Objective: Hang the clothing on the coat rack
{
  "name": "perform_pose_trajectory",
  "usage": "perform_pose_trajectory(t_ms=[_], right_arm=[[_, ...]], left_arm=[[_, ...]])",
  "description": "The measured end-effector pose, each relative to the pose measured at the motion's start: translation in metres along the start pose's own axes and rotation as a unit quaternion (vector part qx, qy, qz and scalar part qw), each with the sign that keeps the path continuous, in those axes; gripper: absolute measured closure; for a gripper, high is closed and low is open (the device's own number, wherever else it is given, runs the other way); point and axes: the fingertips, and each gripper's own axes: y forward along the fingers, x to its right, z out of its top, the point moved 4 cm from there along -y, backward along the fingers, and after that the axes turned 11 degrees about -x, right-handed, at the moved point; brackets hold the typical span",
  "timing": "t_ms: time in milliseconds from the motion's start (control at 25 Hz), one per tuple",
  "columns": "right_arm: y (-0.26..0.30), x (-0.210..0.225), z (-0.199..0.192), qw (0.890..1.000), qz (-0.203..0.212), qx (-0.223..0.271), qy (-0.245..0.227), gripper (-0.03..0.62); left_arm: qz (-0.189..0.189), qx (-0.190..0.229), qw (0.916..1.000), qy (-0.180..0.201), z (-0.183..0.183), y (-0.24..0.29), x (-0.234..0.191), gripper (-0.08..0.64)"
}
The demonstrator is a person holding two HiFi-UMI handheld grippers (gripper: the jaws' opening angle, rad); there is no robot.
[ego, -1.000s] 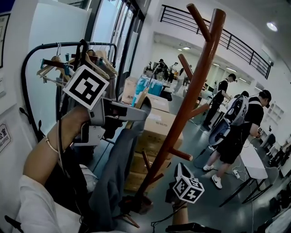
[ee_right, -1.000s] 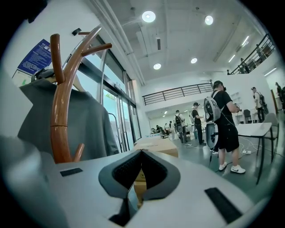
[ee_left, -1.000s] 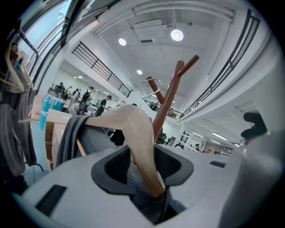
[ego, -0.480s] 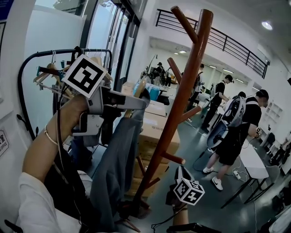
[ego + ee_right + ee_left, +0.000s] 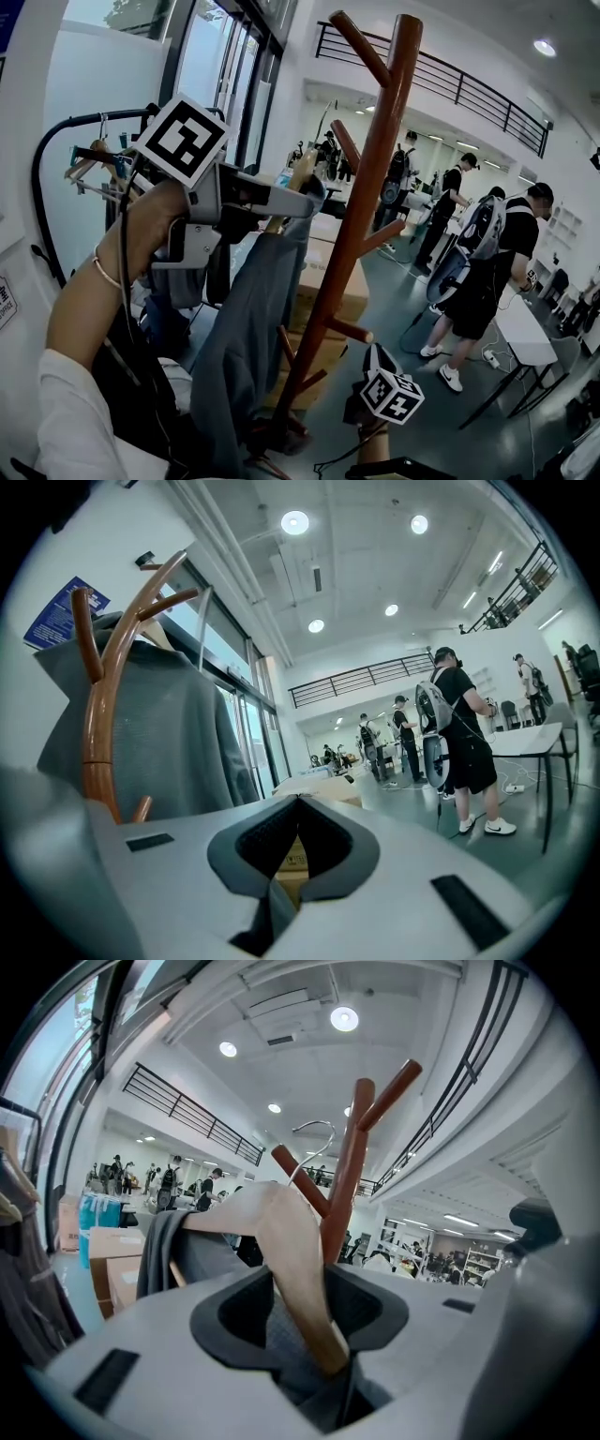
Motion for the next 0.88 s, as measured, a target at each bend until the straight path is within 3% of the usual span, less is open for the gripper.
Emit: perform_pose_trajectory(t_ms=[320, 680, 880], right_arm=[[0.001, 0.011, -0.001, 1.000, -0.006, -0.001, 0.013, 0.569], [0.011, 0.013, -0.004, 1.000, -0.005, -0.008, 0.022, 0.569], [0.016, 0.002, -0.001, 1.000, 0.004, -0.014, 0.020, 0.569]], left_arm=[[-0.005, -0.029, 0.9996, -0.001, -0.003, 0.015, -0.003, 0.385], [-0.005, -0.034, 0.9992, -0.018, -0.008, 0.023, -0.021, 0.387], [-0.025, -0.032, 0.9987, -0.031, -0.009, 0.025, -0.024, 0.387]])
